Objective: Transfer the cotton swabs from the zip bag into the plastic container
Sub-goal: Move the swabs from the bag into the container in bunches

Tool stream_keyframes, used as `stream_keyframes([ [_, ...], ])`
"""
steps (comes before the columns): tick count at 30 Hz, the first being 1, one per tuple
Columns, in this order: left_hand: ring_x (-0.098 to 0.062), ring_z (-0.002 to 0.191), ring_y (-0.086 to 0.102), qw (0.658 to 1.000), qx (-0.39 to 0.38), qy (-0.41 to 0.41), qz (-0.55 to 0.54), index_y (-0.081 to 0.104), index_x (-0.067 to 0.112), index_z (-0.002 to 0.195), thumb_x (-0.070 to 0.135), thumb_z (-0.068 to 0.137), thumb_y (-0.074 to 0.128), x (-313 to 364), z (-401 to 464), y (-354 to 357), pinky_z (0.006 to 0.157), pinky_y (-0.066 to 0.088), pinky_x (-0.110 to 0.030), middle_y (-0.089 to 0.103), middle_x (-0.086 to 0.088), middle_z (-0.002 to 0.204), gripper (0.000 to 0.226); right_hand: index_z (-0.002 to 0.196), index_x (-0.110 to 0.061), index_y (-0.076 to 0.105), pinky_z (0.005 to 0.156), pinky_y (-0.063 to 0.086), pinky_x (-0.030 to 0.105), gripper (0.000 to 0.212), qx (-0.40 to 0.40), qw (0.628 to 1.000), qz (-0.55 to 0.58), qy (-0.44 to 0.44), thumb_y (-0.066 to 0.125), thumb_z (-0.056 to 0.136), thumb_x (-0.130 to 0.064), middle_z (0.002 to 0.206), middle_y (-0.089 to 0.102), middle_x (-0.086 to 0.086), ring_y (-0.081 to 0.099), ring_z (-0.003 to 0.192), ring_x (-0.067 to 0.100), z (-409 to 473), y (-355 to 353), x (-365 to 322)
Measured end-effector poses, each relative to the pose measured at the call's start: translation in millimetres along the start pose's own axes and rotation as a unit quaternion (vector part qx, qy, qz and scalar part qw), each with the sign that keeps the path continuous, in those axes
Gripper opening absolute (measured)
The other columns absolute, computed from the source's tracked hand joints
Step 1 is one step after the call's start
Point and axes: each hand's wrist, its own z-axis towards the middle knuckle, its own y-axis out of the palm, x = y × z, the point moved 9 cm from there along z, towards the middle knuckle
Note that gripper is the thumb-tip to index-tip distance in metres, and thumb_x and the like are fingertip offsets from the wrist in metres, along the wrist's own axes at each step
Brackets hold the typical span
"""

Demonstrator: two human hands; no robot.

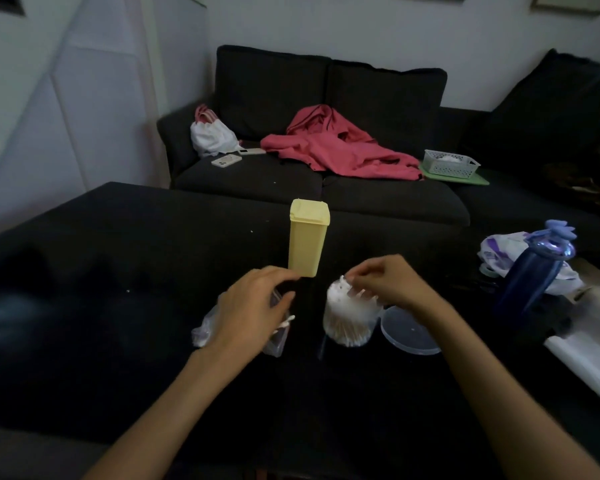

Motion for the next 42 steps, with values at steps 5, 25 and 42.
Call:
stream_keyframes([
  [5, 0.0, 0.096, 0.054, 0.99, 0.069, -0.123, -0.021, 0.062, 0.034, 0.117, 0.034, 0.09, 0.06, -70.8, -31.8, -37.2, 0.072, 0.041, -0.02, 0.063, 0.012, 0.116, 0.027, 0.096, -0.014, 0.069, 0.064, 0.054, 0.02, 0.01, -0.001, 0.995, 0.036, -0.088, 0.062, 0.089, -0.013, 0.079, 0.071, 0.001, 0.066, 0.071, 0.008, -15.2, 70.2, -8.0],
  [25, -0.018, 0.102, 0.062, 0.958, -0.246, -0.125, 0.085, 0.06, 0.03, 0.116, 0.032, 0.09, 0.053, -107.8, -32.7, 40.0, 0.074, 0.041, -0.028, 0.065, 0.006, 0.111, 0.027, 0.102, -0.021, 0.069, 0.083, 0.051, 0.036, 0.017, -0.008, 0.949, -0.286, -0.132, 0.059, 0.089, -0.026, 0.105, 0.061, -0.001, 0.06, 0.099, 0.018, 15.5, 136.4, 14.5],
  [42, -0.007, 0.084, 0.065, 0.866, -0.341, -0.267, -0.252, 0.059, 0.021, 0.115, 0.003, 0.092, 0.053, -103.4, -47.3, 60.9, 0.062, 0.052, -0.017, 0.066, 0.0, 0.099, 0.029, 0.089, -0.018, 0.068, 0.068, 0.05, 0.025, 0.015, -0.073, 0.984, -0.165, 0.013, 0.076, 0.077, -0.021, 0.079, 0.063, -0.002, 0.059, 0.069, 0.009, 12.7, 113.2, 24.6],
])
